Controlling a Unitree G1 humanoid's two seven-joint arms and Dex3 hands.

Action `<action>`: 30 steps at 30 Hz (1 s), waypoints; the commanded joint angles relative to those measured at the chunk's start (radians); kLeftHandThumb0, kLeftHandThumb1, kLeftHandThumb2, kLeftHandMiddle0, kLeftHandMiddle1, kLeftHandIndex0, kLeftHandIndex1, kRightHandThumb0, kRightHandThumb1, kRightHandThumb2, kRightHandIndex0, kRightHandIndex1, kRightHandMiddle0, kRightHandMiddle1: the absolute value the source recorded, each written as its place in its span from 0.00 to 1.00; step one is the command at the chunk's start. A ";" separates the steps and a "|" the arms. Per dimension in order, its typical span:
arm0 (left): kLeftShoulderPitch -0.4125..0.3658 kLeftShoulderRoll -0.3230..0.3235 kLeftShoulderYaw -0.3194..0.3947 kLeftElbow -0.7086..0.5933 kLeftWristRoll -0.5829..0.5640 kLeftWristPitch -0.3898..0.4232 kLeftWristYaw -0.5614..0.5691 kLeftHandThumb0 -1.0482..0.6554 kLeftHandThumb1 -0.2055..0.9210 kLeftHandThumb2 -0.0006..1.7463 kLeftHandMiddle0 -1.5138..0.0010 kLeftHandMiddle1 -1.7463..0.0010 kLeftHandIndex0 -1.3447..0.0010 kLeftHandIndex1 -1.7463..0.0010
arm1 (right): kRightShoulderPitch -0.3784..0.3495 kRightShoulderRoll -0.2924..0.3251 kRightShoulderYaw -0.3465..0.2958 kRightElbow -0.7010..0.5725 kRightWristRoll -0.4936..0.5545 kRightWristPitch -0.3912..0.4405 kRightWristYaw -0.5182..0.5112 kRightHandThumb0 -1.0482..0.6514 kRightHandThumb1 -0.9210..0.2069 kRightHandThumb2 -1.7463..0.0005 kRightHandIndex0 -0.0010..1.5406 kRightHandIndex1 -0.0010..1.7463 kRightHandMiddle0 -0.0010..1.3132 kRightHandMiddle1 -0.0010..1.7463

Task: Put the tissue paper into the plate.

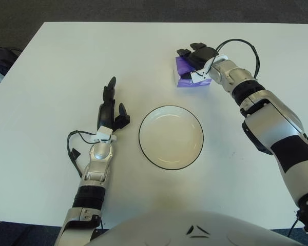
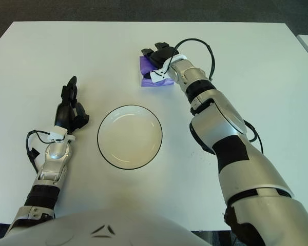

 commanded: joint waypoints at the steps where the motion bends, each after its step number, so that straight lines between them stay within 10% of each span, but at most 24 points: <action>1: 0.130 -0.032 -0.015 0.095 0.003 0.030 0.006 0.20 1.00 0.59 0.92 1.00 1.00 0.78 | 0.050 -0.014 0.021 0.027 -0.009 -0.006 0.045 0.00 0.00 0.69 0.00 0.00 0.00 0.00; 30: 0.156 -0.027 -0.002 0.052 0.007 0.066 0.012 0.21 1.00 0.58 0.91 1.00 1.00 0.78 | 0.083 -0.010 0.024 0.008 0.017 -0.014 0.066 0.00 0.00 0.79 0.00 0.00 0.00 0.00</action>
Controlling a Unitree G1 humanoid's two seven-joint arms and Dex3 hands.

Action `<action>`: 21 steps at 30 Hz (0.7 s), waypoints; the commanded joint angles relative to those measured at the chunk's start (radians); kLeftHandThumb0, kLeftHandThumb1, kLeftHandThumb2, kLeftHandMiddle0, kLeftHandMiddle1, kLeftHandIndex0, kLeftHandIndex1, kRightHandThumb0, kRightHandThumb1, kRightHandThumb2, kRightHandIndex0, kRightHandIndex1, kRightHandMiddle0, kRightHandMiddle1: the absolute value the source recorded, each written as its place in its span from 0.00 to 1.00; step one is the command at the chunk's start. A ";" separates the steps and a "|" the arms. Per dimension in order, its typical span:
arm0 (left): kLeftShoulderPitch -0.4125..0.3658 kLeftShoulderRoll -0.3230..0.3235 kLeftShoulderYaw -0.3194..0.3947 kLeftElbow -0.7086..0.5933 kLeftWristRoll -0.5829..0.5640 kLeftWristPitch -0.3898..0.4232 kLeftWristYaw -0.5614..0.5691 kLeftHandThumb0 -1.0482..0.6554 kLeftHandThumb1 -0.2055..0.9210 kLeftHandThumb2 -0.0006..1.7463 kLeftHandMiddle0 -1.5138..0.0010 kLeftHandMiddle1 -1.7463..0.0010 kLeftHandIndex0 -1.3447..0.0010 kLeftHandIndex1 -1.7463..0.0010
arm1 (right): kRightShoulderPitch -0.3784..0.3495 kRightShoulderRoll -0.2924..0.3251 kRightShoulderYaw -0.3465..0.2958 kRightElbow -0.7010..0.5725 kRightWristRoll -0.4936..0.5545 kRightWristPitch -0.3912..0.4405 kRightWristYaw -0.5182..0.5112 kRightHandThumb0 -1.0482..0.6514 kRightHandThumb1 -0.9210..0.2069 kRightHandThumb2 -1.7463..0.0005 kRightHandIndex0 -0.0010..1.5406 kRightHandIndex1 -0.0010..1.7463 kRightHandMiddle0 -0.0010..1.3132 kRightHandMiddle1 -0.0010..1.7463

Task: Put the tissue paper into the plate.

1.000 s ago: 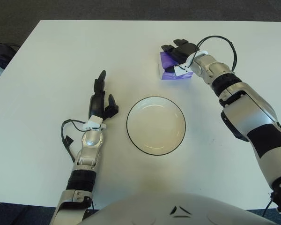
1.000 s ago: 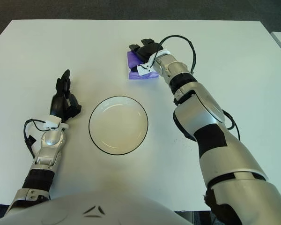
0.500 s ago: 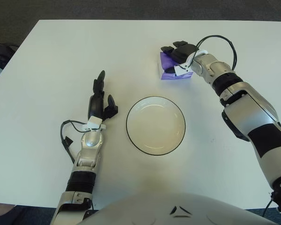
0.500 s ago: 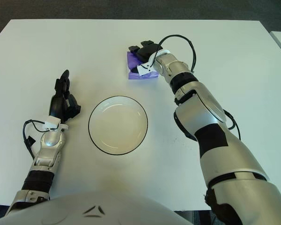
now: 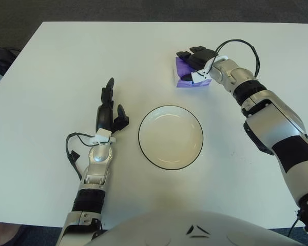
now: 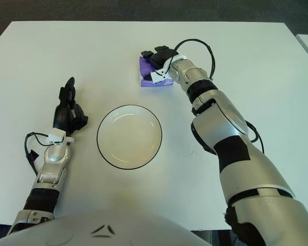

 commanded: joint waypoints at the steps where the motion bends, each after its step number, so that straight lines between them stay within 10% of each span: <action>1: 0.125 -0.019 -0.006 0.085 0.006 0.050 0.004 0.21 1.00 0.59 0.91 1.00 1.00 0.78 | 0.075 0.002 0.023 0.016 -0.017 0.002 0.007 0.00 0.00 0.79 0.00 0.00 0.00 0.00; 16: 0.136 -0.018 -0.002 0.066 0.004 0.062 0.003 0.20 1.00 0.59 0.91 1.00 1.00 0.78 | 0.102 0.021 -0.015 0.006 0.020 0.010 -0.042 0.06 0.01 0.91 0.21 0.08 0.00 0.51; 21: 0.138 -0.022 0.003 0.056 -0.005 0.077 -0.001 0.20 1.00 0.58 0.91 1.00 1.00 0.77 | 0.114 0.039 -0.042 0.014 0.051 0.031 -0.047 0.14 0.14 0.85 0.23 0.58 0.04 0.87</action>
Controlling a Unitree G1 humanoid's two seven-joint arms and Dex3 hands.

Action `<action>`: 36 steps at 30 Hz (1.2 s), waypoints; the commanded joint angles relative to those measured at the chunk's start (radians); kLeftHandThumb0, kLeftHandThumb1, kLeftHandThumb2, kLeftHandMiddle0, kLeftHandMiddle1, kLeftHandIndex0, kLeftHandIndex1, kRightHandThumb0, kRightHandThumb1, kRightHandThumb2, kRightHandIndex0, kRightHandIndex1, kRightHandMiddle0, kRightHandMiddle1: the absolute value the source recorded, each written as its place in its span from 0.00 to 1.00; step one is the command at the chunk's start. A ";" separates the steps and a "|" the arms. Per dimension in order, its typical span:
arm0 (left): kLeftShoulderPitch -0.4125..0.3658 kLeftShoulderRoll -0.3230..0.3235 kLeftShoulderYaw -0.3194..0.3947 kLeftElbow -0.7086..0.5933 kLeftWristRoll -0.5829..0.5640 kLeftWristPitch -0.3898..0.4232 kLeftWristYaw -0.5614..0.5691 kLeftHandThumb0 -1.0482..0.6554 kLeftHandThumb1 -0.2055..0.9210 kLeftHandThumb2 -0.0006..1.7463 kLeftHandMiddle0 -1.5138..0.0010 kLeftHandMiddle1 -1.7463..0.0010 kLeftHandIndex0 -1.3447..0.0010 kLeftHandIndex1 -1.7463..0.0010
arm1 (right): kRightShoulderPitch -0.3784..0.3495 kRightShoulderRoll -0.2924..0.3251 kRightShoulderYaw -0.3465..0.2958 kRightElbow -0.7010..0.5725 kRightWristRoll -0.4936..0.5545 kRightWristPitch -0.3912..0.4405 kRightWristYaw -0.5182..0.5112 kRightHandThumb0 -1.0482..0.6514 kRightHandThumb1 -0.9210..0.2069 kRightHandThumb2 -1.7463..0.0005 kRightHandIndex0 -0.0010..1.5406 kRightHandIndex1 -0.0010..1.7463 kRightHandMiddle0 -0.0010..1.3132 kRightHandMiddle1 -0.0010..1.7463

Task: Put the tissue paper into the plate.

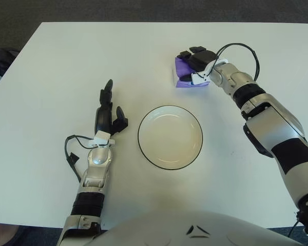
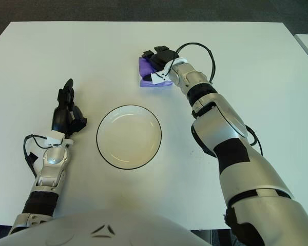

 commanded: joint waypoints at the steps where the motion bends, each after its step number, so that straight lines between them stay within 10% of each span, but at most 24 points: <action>1: 0.109 -0.018 -0.004 0.080 -0.003 0.068 -0.004 0.20 1.00 0.58 0.91 1.00 1.00 0.77 | 0.078 0.026 0.000 0.027 0.010 0.015 0.015 0.16 0.23 0.78 0.24 0.69 0.07 0.92; 6: 0.112 -0.016 -0.002 0.070 0.002 0.080 -0.003 0.19 1.00 0.58 0.90 0.99 1.00 0.76 | 0.114 0.037 -0.018 0.015 0.022 0.024 -0.086 0.26 0.46 0.57 0.33 0.92 0.18 0.99; 9: 0.115 -0.014 -0.003 0.064 0.008 0.087 0.000 0.19 1.00 0.58 0.90 0.99 1.00 0.76 | 0.125 0.043 -0.025 0.011 0.028 0.030 -0.130 0.50 0.63 0.28 0.46 0.91 0.34 1.00; 13: 0.115 -0.012 -0.003 0.063 0.011 0.089 -0.001 0.19 1.00 0.59 0.90 1.00 1.00 0.76 | 0.141 0.057 -0.046 0.010 0.047 0.041 -0.178 0.59 0.75 0.14 0.53 0.92 0.44 1.00; 36: 0.114 -0.011 -0.002 0.068 0.016 0.088 0.007 0.19 1.00 0.59 0.90 0.99 1.00 0.75 | 0.193 0.074 -0.129 0.028 0.118 -0.046 -0.331 0.62 0.89 0.00 0.60 0.96 0.53 1.00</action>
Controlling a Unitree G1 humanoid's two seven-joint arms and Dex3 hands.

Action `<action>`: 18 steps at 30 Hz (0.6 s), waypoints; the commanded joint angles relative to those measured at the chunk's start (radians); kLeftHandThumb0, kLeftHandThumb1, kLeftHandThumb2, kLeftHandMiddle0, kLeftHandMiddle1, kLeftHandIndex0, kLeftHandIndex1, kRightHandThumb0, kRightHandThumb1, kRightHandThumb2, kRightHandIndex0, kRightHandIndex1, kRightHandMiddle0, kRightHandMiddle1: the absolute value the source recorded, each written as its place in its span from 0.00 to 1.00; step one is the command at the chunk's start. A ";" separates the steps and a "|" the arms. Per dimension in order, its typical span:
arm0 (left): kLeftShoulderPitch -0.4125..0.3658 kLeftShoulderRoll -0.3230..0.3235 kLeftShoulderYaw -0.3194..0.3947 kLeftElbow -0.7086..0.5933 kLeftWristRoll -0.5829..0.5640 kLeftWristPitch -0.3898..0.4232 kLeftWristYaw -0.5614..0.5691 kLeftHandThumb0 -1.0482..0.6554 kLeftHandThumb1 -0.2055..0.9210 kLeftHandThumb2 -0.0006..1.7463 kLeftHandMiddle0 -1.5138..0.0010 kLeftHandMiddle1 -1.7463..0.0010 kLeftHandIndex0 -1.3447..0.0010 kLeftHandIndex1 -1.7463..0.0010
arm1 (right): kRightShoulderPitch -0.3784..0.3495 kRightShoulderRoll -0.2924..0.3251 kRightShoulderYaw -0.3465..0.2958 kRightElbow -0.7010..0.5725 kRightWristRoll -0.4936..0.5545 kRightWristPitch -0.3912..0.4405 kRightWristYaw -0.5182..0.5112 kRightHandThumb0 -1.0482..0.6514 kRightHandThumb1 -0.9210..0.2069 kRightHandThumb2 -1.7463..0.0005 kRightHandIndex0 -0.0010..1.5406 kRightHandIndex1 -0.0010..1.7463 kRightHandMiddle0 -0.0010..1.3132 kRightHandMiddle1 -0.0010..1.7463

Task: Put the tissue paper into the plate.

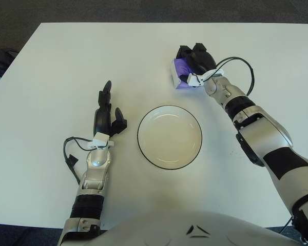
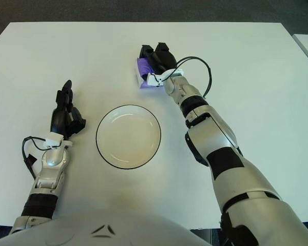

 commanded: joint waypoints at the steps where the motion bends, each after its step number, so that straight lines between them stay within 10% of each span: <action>1: 0.098 -0.012 -0.005 0.079 0.012 0.047 0.005 0.19 1.00 0.59 0.90 0.99 1.00 0.75 | 0.082 0.009 0.009 0.045 -0.002 0.009 0.008 0.62 0.89 0.00 0.60 0.96 0.53 1.00; 18: 0.096 -0.008 0.000 0.099 0.008 0.038 0.005 0.19 1.00 0.60 0.90 1.00 1.00 0.76 | 0.053 -0.033 -0.108 -0.116 0.079 -0.044 -0.027 0.62 0.87 0.01 0.59 0.96 0.51 1.00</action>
